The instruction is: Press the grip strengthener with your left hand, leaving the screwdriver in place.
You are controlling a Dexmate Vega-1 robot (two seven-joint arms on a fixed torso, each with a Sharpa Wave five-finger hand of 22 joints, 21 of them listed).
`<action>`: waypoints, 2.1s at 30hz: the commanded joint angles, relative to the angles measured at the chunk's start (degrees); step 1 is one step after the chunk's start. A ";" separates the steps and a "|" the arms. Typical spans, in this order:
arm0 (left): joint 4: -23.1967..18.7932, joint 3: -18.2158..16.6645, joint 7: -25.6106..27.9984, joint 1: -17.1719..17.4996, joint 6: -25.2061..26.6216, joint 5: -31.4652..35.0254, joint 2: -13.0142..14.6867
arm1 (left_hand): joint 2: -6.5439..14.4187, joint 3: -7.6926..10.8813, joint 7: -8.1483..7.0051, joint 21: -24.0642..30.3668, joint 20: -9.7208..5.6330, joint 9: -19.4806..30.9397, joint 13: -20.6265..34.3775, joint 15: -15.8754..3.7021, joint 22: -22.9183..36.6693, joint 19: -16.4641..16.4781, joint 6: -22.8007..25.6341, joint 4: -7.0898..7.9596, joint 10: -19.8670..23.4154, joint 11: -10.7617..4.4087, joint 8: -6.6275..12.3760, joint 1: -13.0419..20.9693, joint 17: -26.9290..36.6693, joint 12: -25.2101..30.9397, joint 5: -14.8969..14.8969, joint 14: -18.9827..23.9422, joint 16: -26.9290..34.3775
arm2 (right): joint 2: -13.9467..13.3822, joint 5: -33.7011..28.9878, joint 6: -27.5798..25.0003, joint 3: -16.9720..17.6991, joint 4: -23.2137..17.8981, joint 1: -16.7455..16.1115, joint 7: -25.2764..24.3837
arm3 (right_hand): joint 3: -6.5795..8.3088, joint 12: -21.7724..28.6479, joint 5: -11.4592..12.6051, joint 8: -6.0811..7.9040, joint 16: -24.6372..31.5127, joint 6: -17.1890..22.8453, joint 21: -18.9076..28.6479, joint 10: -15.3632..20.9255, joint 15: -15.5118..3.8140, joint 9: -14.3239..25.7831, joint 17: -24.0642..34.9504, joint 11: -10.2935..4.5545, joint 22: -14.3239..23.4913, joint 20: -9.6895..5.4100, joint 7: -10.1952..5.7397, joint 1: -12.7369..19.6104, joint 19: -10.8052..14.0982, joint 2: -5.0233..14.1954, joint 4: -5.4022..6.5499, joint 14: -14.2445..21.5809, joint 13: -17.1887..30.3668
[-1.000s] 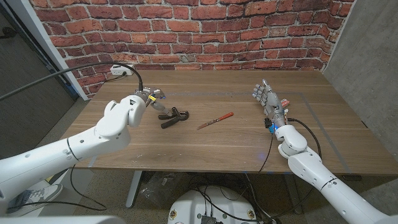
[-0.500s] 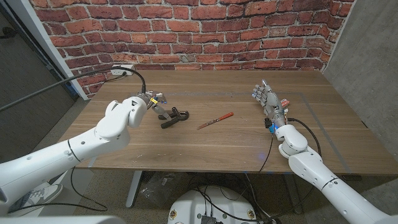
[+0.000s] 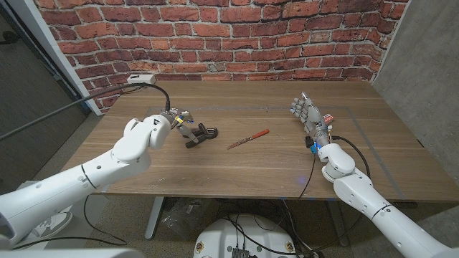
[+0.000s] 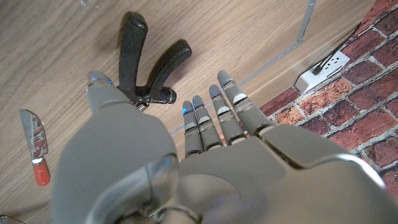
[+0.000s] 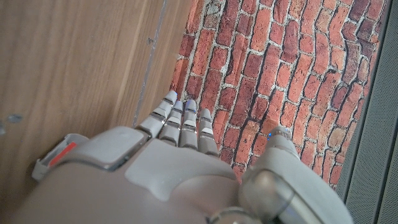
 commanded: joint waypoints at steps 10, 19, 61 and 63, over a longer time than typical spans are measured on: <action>7.17 0.74 2.41 -0.87 -6.43 -1.60 -3.69 | 0.61 0.19 -0.33 0.00 -1.02 0.15 0.10 -4.98 0.06 0.62 1.29 -0.42 1.30 -0.57 0.45 1.41 0.05 0.69 0.39 1.06 0.78 | -0.06 -0.44 -0.94 -0.57 -0.49 0.25 -0.41 | -0.05 -0.25 0.43 0.04 -0.01 -0.20 -0.26 0.21 -0.01 0.08 0.14 0.21 0.24 0.01 0.17 0.36 0.74 0.33 -0.28 0.67 0.33; 7.68 0.77 2.93 -1.02 -8.30 -2.62 -3.64 | 1.06 0.33 -0.30 0.02 -0.95 0.14 0.08 -5.23 0.09 0.84 1.74 -0.45 1.57 -0.55 0.56 1.85 0.05 0.76 0.42 1.43 0.91 | -0.11 -0.56 -1.51 -0.58 -1.04 0.09 -1.01 | -0.06 -0.30 0.43 0.04 -0.05 -0.21 -0.37 0.17 0.05 0.08 0.15 0.22 0.24 0.03 0.18 0.35 0.79 0.33 -0.30 0.69 0.33; 11.48 3.00 10.41 -1.22 -3.62 -10.54 -6.02 | 10.83 8.63 -0.56 2.20 -1.86 0.08 -0.05 -7.86 0.20 10.80 18.30 -3.93 16.74 -1.20 3.90 21.50 -0.16 2.80 -2.62 17.05 2.51 | -0.79 0.98 -3.35 -0.65 -0.79 1.38 0.66 | -0.04 -0.45 0.42 0.04 -0.05 -0.26 -0.75 0.04 0.15 0.09 0.15 0.24 0.27 -0.04 0.26 0.35 1.46 0.42 -0.40 1.15 0.34; 11.64 3.42 10.25 -1.62 -3.40 -10.37 -6.22 | 11.43 9.71 -0.32 2.13 -1.78 0.06 -0.04 -7.73 0.25 10.72 18.77 -4.08 16.90 -0.84 3.82 23.13 -0.10 2.57 -2.96 17.29 2.30 | -0.71 1.18 -3.15 -0.67 -0.59 1.38 0.93 | -0.04 -0.45 0.42 0.04 -0.05 -0.28 -0.75 0.04 0.11 0.09 0.15 0.25 0.27 -0.04 0.25 0.33 1.51 0.41 -0.39 1.18 0.34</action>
